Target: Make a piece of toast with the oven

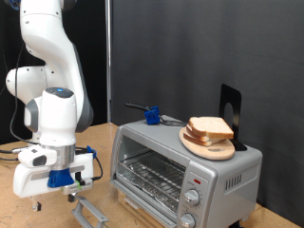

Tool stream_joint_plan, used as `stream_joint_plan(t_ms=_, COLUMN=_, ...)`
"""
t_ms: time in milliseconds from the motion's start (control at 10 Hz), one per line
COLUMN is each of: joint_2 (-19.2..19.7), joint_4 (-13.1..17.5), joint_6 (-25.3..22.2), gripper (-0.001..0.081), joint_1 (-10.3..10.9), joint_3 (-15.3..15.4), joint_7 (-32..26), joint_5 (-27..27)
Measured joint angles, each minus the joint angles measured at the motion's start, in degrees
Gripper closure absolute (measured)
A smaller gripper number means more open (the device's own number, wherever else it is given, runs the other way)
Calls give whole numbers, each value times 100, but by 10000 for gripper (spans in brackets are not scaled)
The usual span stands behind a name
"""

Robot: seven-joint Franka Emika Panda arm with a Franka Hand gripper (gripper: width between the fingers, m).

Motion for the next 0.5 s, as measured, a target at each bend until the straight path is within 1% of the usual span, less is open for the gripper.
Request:
stream_joint_plan(t_ms=100, joint_2=0, joint_4=10, joint_6=-40, gripper=-1, joint_1=43, joint_3=-50, joint_7=373, joint_5=-333)
stream_joint_plan(t_ms=200, joint_2=0, joint_4=12, joint_6=-50, gripper=-1, joint_1=45, joint_3=-55, joint_7=505, joint_5=-450)
stream_joint_plan(t_ms=500, joint_2=0, joint_4=12, joint_6=-64, gripper=-1, joint_1=44, joint_3=-53, joint_7=542, joint_5=-465)
